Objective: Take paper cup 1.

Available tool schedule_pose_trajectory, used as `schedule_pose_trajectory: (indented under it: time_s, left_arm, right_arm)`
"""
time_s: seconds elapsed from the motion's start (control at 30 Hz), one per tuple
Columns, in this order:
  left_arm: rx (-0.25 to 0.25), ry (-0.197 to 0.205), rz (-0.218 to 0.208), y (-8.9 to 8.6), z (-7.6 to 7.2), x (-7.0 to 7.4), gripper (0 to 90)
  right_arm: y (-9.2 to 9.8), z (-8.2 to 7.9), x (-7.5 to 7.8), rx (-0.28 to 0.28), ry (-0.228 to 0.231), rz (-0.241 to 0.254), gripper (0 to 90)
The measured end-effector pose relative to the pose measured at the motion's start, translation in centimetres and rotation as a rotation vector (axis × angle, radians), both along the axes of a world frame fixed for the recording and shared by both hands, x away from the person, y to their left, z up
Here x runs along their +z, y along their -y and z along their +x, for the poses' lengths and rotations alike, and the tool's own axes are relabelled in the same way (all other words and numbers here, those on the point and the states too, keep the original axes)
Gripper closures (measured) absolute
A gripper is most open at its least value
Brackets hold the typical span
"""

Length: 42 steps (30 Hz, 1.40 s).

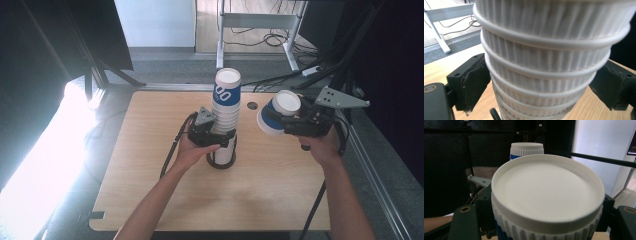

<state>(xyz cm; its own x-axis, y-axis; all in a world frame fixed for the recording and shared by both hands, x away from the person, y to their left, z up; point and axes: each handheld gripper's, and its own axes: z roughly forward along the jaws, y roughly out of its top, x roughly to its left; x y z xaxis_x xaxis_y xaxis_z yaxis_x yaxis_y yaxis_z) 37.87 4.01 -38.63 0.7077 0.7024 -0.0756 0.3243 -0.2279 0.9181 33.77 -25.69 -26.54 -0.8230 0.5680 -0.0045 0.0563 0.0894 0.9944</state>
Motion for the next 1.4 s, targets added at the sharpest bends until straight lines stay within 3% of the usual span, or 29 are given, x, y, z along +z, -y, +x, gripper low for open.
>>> schedule_pose_trajectory:
  time_s: [0.23,0.5,0.7,0.77,0.87,1.13,1.23,1.27,1.4]
  left_arm:
    - [0.000,0.015,0.019,-1.0,-0.8,-0.3,7.7]
    - [-0.017,0.012,-0.021,-3.0,-2.5,-0.9,8.1]
    - [-0.018,0.011,-0.058,-4.9,-4.4,-2.3,9.2]
    - [-0.016,0.011,-0.067,-5.4,-5.0,-2.9,9.5]
    - [-0.006,0.025,-0.059,-6.2,-6.5,-4.0,10.5]
    - [-0.015,0.017,-0.054,-7.1,-9.2,-5.5,11.1]
    - [-0.020,0.012,-0.071,-7.3,-9.6,-6.1,11.2]
    - [-0.024,0.000,-0.042,-7.1,-9.7,-6.4,12.4]
    - [-0.032,-0.017,-0.050,-7.2,-9.9,-6.8,12.5]
  right_arm:
    - [-0.3,-0.6,-2.2,0.015,-0.019,-0.002,27.2]
    - [-1.1,-1.0,-4.9,0.015,-0.038,-0.021,27.1]
    - [-2.4,-1.9,-7.8,0.017,-0.070,-0.048,27.1]
    - [-2.6,-2.0,-8.2,0.017,-0.072,-0.048,27.1]
    - [-3.7,-2.7,-10.0,0.014,-0.079,-0.080,27.0]
    - [-5.3,-4.3,-13.1,0.032,-0.072,-0.084,27.0]
    - [-5.9,-4.7,-13.9,0.027,-0.079,-0.109,26.9]
    - [-6.5,-5.0,-14.6,0.036,-0.088,-0.132,26.9]
    - [-7.4,-5.2,-15.7,0.054,-0.108,-0.147,26.9]
